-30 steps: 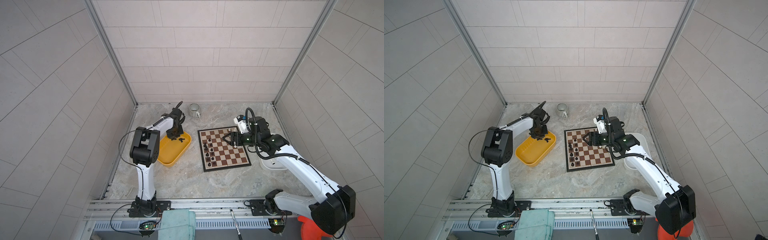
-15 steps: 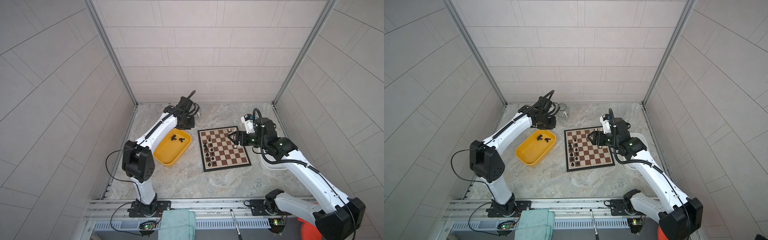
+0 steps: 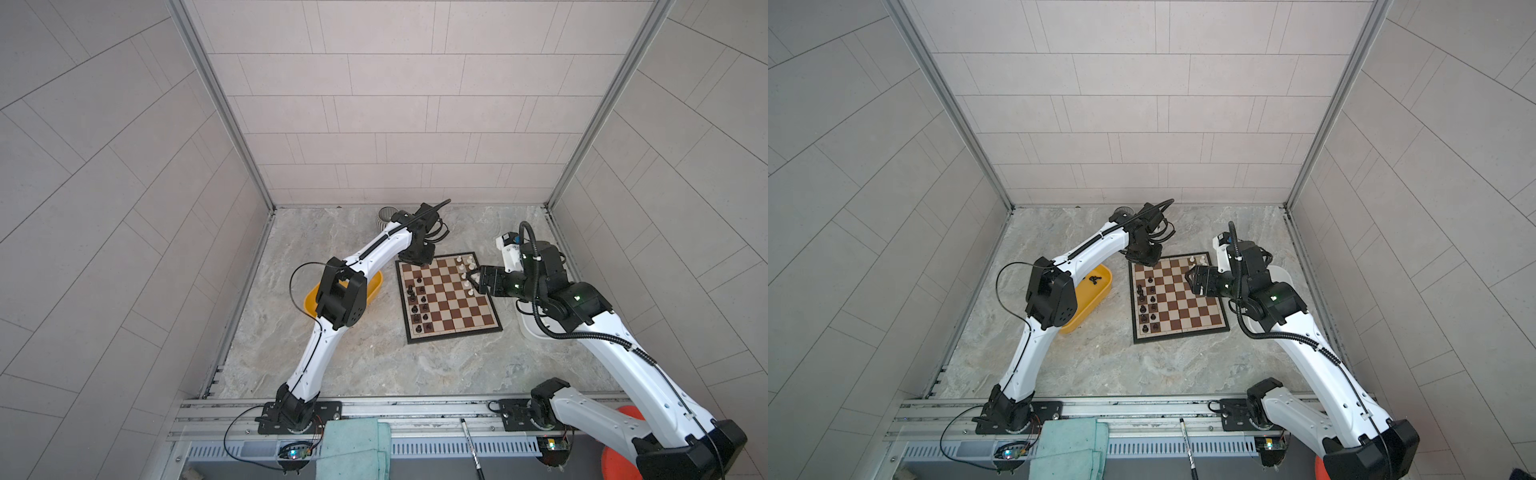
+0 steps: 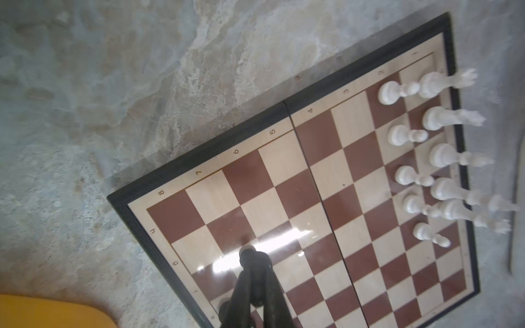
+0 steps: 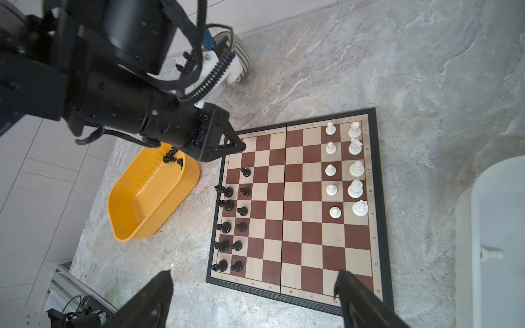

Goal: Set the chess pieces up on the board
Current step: 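Reach the left gripper past the tray toward the board's far edge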

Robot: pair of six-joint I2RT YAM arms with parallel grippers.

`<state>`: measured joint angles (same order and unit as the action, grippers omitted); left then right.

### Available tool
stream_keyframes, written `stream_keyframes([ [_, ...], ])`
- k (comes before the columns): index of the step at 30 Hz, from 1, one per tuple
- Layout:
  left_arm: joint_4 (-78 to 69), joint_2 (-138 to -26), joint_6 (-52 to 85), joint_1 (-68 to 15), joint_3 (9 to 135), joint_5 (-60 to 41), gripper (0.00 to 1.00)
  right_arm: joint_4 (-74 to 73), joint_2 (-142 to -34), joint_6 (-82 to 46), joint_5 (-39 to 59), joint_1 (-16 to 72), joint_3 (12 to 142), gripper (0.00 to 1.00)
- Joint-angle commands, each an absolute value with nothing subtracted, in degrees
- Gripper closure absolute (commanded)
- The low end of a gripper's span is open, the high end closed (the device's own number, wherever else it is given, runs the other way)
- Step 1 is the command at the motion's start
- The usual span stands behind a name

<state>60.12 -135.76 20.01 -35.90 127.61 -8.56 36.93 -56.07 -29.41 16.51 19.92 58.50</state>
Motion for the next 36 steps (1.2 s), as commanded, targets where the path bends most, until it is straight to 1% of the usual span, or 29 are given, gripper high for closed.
stream_keyframes([
  [1,63.1,-137.3,19.7,-35.9,131.1,-6.6,0.93,38.0,-55.3,-29.0,16.4,19.8,58.1,0.07],
  [9,65.6,-140.9,19.0,-36.2,132.4,-5.9,0.93,37.2,-56.0,-29.0,17.1,19.6,57.6,0.06],
  [28,65.6,-143.0,18.9,-36.7,131.9,-4.3,0.93,36.9,-55.1,-29.1,17.9,18.9,56.9,0.07],
  [33,65.7,-143.6,18.9,-36.7,131.7,-4.7,0.89,36.9,-55.1,-29.1,18.0,18.7,56.8,0.07],
  [36,65.7,-143.3,19.0,-36.7,131.3,-4.9,0.85,36.9,-55.1,-29.1,17.9,18.6,56.5,0.07],
])
